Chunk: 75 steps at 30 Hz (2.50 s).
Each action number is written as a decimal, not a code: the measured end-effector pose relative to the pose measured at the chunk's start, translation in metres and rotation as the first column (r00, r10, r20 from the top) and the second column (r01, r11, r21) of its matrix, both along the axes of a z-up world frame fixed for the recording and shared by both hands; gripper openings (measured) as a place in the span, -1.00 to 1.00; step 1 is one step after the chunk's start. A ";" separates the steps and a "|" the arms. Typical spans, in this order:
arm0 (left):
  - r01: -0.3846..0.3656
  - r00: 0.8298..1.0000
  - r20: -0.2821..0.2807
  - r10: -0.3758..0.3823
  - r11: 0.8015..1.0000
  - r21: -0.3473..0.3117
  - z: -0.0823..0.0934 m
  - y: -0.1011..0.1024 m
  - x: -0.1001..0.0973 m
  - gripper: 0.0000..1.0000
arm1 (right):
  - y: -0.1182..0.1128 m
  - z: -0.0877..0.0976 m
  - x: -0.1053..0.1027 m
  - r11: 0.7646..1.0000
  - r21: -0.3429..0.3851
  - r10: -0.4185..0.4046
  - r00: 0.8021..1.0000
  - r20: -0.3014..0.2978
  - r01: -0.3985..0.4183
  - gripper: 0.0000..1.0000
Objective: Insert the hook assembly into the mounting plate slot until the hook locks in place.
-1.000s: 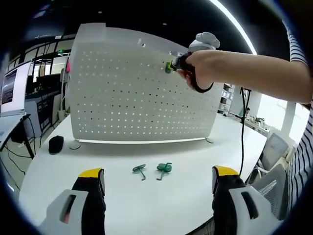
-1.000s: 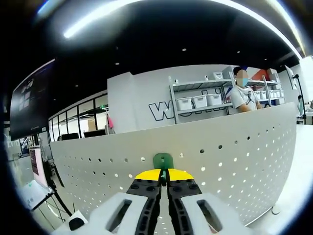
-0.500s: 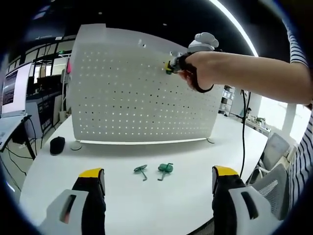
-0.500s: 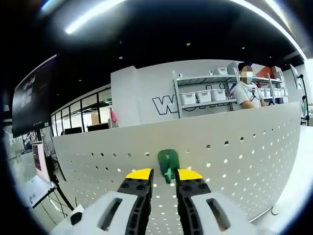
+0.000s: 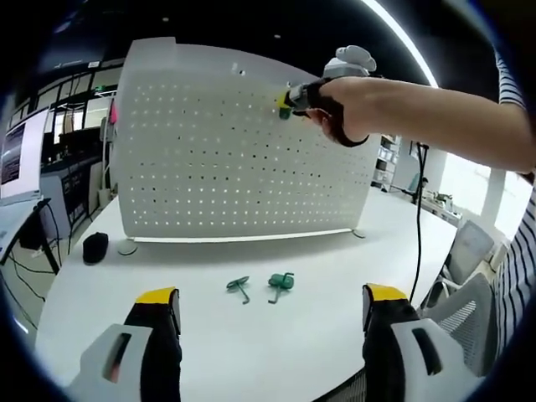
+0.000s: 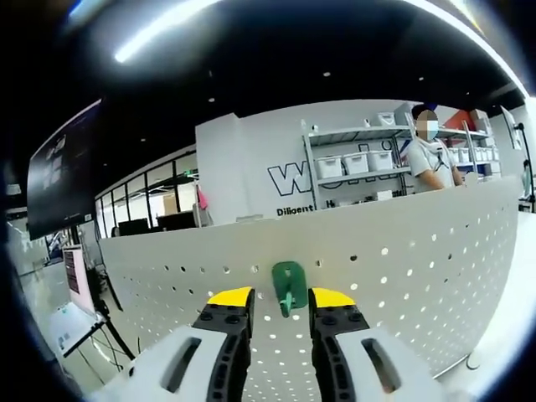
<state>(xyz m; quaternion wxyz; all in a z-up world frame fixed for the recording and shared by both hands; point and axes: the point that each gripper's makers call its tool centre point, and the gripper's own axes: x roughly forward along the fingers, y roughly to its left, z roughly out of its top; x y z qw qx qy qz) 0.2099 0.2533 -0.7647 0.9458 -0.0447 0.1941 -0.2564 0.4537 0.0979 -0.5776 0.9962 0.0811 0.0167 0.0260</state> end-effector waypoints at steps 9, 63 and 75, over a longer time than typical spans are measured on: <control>0.012 1.000 -0.002 -0.012 1.000 0.016 -0.002 -0.002 -0.002 0.84 | -0.001 0.000 -0.014 1.000 -0.004 0.026 1.000 -0.016 -0.026 -0.52; 0.012 0.999 -0.051 -0.009 0.999 0.053 -0.013 -0.001 -0.004 0.82 | -0.041 -0.114 -0.150 0.897 -0.269 0.287 0.925 -0.250 -0.352 -0.40; 0.003 0.999 -0.049 0.000 0.999 0.048 -0.012 0.000 -0.004 0.81 | -0.035 -0.146 -0.187 0.871 -0.254 0.339 0.888 -0.309 -0.421 -0.36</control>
